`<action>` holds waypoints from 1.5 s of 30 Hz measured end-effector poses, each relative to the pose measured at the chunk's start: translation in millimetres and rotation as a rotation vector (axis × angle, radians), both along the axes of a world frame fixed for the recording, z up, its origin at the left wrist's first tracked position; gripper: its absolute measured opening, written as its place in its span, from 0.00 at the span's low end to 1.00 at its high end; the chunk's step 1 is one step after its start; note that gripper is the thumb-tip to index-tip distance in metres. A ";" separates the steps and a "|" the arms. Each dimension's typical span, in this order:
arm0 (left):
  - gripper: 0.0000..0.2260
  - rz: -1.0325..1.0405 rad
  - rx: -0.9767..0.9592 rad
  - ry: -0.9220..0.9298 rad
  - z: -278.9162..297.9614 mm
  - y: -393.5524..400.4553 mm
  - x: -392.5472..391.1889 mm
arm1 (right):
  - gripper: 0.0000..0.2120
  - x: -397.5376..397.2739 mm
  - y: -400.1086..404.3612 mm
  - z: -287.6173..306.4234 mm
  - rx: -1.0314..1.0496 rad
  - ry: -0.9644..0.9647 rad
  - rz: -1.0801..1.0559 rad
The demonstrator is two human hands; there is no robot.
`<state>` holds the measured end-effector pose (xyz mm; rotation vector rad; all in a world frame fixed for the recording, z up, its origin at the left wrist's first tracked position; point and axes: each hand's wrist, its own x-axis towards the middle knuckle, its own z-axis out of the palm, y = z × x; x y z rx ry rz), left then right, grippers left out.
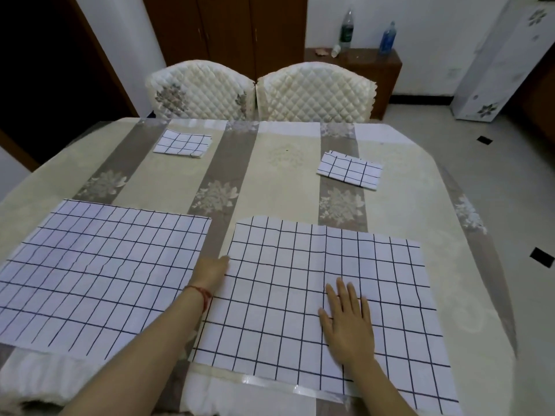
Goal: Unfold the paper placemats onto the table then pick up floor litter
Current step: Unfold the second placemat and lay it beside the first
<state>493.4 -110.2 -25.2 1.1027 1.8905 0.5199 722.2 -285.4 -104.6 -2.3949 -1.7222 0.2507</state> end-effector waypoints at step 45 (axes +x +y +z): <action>0.29 -0.903 0.401 0.684 -70.9 -80.4 105.4 | 0.29 13.9 24.5 8.1 -0.030 0.065 -0.021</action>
